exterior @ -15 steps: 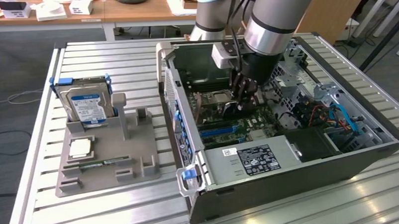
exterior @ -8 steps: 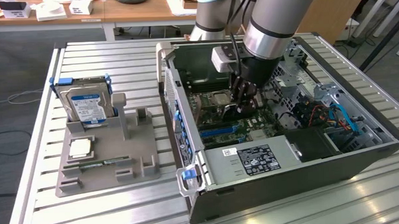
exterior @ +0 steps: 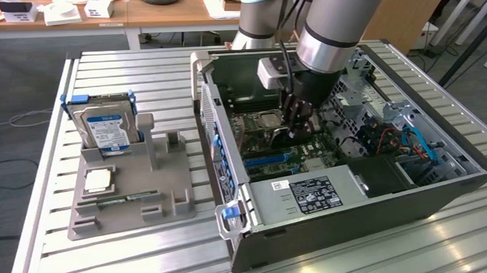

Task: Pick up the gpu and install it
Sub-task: 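Insert the gpu into the slot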

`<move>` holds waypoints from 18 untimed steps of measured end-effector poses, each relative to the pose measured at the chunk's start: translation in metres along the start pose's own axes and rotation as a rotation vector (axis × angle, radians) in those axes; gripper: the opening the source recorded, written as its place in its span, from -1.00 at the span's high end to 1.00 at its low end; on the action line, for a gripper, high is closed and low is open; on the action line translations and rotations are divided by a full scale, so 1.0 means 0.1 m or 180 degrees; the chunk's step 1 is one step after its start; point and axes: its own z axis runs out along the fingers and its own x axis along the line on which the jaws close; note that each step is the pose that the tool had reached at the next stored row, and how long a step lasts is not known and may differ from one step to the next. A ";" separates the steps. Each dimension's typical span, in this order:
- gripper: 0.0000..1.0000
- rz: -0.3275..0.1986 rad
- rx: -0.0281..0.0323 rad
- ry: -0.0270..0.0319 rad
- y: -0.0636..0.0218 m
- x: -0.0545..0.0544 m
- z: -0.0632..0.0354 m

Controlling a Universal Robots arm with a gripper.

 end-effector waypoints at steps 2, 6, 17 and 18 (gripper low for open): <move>0.45 0.0000 0.0000 0.0000 0.002 0.00 0.000; 0.45 0.0000 0.0000 0.0000 0.005 0.00 0.034; 0.45 0.0000 0.0000 0.0001 0.005 0.01 0.133; 0.45 0.0001 0.0000 0.0001 0.010 0.01 0.135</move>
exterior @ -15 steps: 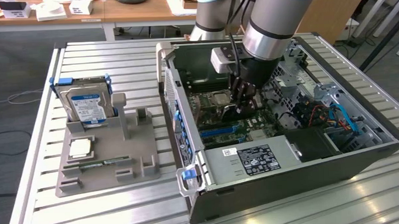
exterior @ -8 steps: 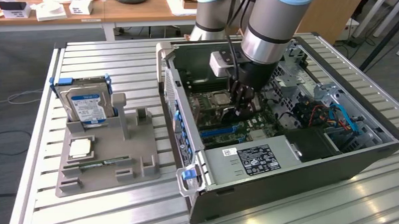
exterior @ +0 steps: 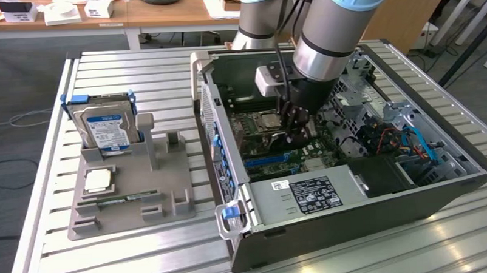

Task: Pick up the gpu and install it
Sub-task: 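Insert the gpu into the slot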

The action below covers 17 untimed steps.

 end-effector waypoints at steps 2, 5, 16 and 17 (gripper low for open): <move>0.45 -0.0001 0.0000 -0.0001 0.024 0.00 0.005; 0.45 -0.0002 0.0000 0.0000 0.047 0.00 0.008; 0.45 -0.0002 0.0001 -0.0001 0.073 0.00 0.041; 0.45 -0.0002 0.0001 -0.0001 0.080 0.00 0.043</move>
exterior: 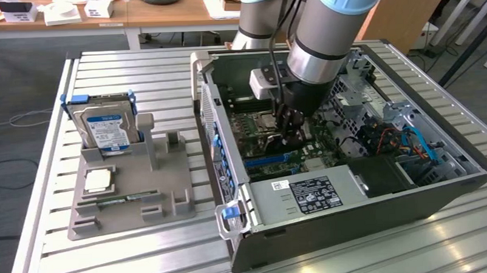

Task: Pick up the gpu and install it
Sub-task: 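Insert the gpu into the slot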

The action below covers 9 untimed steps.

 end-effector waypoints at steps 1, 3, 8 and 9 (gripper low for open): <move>0.45 0.0000 0.0000 0.0000 0.003 0.00 0.000; 0.45 -0.0001 0.0000 0.0001 0.004 0.00 0.000; 0.45 0.0000 0.0000 0.0000 0.005 0.00 0.006; 0.45 0.0000 0.0000 0.0000 0.005 -0.01 0.007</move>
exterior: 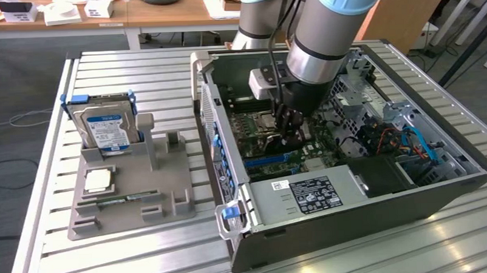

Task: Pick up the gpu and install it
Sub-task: 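Insert the gpu into the slot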

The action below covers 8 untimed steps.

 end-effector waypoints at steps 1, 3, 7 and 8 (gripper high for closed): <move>0.45 0.0000 0.0000 0.0000 0.000 0.00 0.000; 0.45 0.0000 -0.0001 0.0001 0.000 0.00 0.000; 0.45 0.0000 0.0000 0.0001 0.011 -0.01 0.003; 0.45 0.0000 0.0000 0.0001 0.015 -0.01 0.004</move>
